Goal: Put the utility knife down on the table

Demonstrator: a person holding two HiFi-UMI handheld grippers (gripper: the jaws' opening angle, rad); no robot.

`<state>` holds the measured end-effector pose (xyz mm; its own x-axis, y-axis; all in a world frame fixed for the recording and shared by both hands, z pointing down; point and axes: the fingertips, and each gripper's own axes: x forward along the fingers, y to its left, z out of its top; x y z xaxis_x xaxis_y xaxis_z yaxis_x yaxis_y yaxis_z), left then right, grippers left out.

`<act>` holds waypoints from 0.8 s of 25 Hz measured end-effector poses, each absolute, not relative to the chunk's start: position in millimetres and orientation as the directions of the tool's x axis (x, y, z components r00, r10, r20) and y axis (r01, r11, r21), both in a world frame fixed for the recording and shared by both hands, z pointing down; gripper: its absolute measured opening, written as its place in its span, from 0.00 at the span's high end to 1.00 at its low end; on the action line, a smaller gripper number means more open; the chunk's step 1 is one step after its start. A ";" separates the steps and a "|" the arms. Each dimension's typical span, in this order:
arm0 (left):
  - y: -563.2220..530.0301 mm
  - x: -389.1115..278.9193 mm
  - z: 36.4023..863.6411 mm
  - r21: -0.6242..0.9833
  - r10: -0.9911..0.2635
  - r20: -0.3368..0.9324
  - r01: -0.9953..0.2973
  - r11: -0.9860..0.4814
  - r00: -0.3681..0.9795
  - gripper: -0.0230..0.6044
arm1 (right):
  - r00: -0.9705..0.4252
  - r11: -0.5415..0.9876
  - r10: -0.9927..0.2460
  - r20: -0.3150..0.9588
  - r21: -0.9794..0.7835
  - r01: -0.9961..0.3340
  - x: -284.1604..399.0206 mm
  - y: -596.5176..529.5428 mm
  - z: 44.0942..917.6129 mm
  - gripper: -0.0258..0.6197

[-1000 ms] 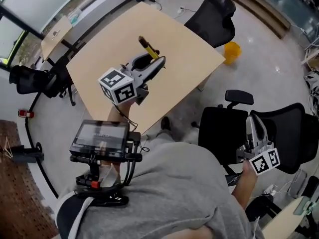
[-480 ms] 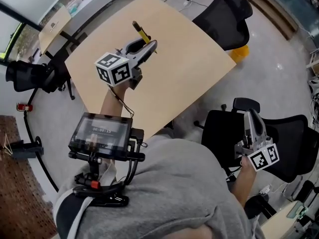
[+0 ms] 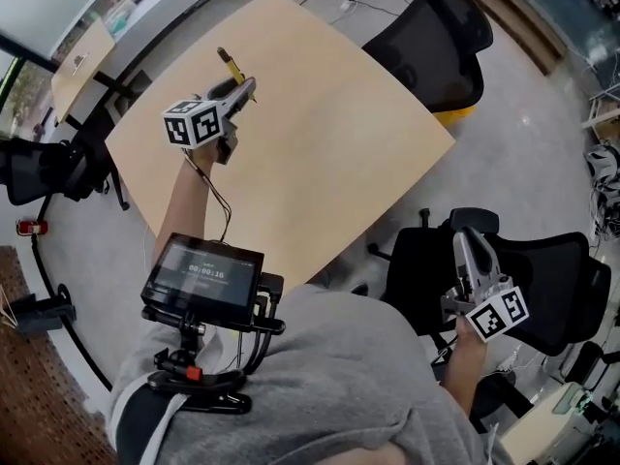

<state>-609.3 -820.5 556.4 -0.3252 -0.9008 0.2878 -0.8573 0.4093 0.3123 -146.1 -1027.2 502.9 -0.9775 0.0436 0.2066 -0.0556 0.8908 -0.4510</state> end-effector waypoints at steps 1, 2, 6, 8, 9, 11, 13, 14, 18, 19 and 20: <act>-816.4 -625.3 567.8 0.313 -0.891 0.308 -0.849 0.426 -0.334 0.76 | -0.974 0.891 0.044 0.222 -0.450 -0.063 -150.9 -1024.9 505.9 0.87; -812.4 -642.8 581.7 0.312 -0.880 0.331 -0.841 0.442 -0.340 0.76 | -0.970 0.891 0.043 0.238 -0.449 -0.071 -157.5 -1023.6 509.6 0.87; -800.2 -716.7 644.8 0.300 -0.826 0.437 -0.807 0.508 -0.357 0.76 | -0.954 0.889 0.028 0.297 -0.445 -0.112 -184.6 -1023.4 527.9 0.87; -794.6 -745.0 674.4 0.292 -0.793 0.487 -0.787 0.543 -0.366 0.76 | -0.944 0.887 0.019 0.329 -0.441 -0.135 -189.4 -1022.5 536.5 0.87; -793.5 -756.4 687.7 0.290 -0.778 0.510 -0.777 0.558 -0.368 0.76 | -0.940 0.887 0.015 0.342 -0.438 -0.145 -190.9 -1022.2 540.0 0.87; -799.8 -778.1 710.4 0.286 -0.757 0.541 -0.766 0.576 -0.367 0.76 | -0.933 0.891 0.001 0.360 -0.425 -0.163 -194.8 -1025.1 544.0 0.87; -801.8 -791.9 730.7 0.266 -0.732 0.579 -0.766 0.585 -0.358 0.76 | -0.926 0.892 -0.008 0.378 -0.416 -0.178 -196.6 -1025.9 545.2 0.87; -795.9 -794.4 740.4 0.246 -0.711 0.608 -0.769 0.590 -0.352 0.76 | -0.921 0.889 -0.008 0.389 -0.419 -0.184 -195.9 -1023.4 545.9 0.87; -777.2 -807.5 771.1 0.163 -0.628 0.704 -0.784 0.599 -0.333 0.76 | -0.903 0.880 -0.004 0.430 -0.426 -0.207 -195.0 -1014.4 551.4 0.87; -777.1 -812.8 777.4 0.154 -0.616 0.716 -0.786 0.599 -0.329 0.76 | -0.899 0.880 -0.005 0.439 -0.424 -0.212 -196.6 -1013.4 553.9 0.87; -777.0 -817.8 784.1 0.147 -0.605 0.727 -0.788 0.598 -0.324 0.76 | -0.894 0.880 -0.004 0.448 -0.423 -0.216 -198.2 -1012.1 556.6 0.87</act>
<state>-817.8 -777.0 784.1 -0.3242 -0.6049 0.7273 -0.7876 0.5984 0.1466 -198.2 -1012.1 556.6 -0.8940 -0.0044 0.4480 -0.2161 0.8802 -0.4226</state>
